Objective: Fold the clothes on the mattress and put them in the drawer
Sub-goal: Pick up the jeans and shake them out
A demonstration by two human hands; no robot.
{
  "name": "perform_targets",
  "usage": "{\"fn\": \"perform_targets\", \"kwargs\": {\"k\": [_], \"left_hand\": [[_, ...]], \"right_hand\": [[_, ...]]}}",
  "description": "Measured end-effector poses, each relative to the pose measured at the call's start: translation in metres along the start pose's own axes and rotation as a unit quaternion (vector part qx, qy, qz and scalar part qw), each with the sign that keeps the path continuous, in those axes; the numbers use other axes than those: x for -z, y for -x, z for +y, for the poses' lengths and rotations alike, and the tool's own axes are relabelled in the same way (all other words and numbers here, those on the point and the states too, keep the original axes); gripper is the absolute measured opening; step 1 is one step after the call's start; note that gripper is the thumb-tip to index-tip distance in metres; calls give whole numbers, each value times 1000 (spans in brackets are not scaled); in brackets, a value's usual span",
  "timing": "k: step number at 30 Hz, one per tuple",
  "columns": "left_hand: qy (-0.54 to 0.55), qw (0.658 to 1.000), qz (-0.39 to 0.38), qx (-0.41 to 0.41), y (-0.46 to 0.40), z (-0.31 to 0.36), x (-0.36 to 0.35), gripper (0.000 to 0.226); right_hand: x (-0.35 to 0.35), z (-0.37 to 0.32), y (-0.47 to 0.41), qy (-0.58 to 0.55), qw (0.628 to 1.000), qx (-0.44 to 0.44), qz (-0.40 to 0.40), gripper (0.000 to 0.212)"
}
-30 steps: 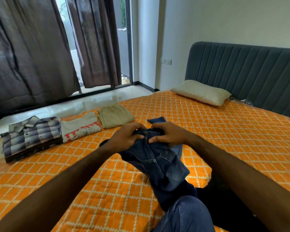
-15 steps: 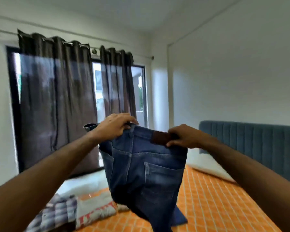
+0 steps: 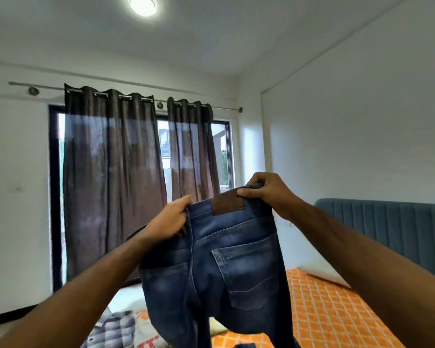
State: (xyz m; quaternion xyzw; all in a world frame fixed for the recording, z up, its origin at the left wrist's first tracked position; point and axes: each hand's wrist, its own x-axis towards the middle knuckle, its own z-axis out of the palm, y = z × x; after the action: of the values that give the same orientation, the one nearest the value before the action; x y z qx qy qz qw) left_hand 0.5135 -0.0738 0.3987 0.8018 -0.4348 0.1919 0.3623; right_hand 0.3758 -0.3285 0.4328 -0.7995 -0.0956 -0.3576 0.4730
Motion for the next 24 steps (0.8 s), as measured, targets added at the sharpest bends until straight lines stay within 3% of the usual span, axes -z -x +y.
{"fn": "perform_targets", "kwargs": {"k": [3,5,7,10,13,16,19,22,24], "left_hand": [[92,992,37,-84,20,-1,-3,22],[117,984,25,-130,28,-1,4,11],[106,979,2,-172,31,3,14,23],[74,963,3,-261,37,10,23,23],[92,956,1,-277,39,11,25,26],[178,955,1,-236,39,12,22,33],[272,943,27,-191,40,9,23,45],[318,931,27,-176,45,12,26,37],[332,926,-2,-179,47,20,26,30]], "right_hand": [[5,3,15,-90,995,-24,-29,22],[14,11,27,-157,979,-77,-106,42],[17,23,44,-175,951,-123,-224,58],[8,41,75,-121,923,-166,-326,39],[-3,46,78,-122,951,-109,-263,19],[-19,40,60,-188,970,-44,-148,23],[-47,40,48,-283,955,-47,-71,33],[-77,52,46,-326,941,-67,-56,42],[-91,60,48,-343,931,-86,-91,45]]}}
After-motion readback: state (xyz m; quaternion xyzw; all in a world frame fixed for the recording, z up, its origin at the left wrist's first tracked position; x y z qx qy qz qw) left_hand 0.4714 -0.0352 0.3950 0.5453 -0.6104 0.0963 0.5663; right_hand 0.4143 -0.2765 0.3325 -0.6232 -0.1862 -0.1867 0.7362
